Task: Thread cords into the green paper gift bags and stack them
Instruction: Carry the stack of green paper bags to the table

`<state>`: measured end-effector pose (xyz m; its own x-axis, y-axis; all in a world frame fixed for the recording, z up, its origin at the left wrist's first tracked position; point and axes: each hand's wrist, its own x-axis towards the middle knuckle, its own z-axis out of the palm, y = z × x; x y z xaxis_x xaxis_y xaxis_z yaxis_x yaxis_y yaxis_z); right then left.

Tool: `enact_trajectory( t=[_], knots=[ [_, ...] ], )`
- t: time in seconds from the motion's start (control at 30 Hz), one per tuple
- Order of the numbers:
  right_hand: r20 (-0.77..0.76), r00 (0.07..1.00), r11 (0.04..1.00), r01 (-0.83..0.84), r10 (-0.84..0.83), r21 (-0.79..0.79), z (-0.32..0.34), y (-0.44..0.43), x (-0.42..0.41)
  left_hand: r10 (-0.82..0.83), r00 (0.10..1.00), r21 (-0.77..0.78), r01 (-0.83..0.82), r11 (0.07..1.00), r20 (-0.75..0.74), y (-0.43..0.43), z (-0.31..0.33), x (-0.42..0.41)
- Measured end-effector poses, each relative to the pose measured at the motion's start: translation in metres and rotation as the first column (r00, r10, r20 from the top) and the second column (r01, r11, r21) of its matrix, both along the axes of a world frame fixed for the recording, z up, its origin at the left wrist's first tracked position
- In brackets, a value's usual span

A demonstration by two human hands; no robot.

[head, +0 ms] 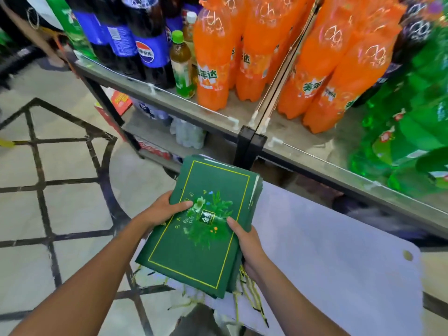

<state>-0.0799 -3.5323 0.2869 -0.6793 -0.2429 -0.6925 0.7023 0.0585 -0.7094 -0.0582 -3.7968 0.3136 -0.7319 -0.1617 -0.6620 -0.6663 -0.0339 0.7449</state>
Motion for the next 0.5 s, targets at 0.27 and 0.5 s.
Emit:
enact_trajectory(
  t=[0.27, 0.5],
  knots=[
    [0.102, 0.995, 0.989, -0.025, 0.010, 0.146, -0.011, -0.007, -0.011, -0.069, 0.996, -0.075, 0.073, 0.994, 0.050, -0.007, -0.018, -0.012],
    [0.074, 0.991, 0.934, -0.130, 0.112, 0.333, 0.012, 0.001, -0.008, -0.213, 0.970, -0.575, 0.243, 0.781, 0.120, 0.009, 0.000, -0.004]
  ],
)
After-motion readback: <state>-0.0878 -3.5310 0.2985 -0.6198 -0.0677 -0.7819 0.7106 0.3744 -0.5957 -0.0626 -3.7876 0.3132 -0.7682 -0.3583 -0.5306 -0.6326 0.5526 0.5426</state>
